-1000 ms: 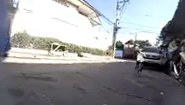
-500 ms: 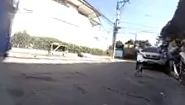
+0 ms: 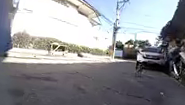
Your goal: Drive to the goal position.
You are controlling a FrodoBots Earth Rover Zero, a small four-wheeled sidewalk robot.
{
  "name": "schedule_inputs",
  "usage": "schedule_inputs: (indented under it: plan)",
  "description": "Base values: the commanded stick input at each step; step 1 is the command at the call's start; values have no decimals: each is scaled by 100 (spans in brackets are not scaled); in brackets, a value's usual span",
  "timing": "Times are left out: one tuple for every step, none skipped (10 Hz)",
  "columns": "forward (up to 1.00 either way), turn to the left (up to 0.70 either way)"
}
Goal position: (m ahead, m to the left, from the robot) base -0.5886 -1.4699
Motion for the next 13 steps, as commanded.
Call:
schedule_inputs:
  plan:
    - [0,-87]
    - [0,-87]
    - [0,-87]
    - [0,-87]
    - [0,-88]
    - [0,-88]
    - [0,-88]
    - [1,-87]
    - [20,-63]
    - [30,-54]
    - [31,-57]
    - [32,-58]
    - [33,-59]
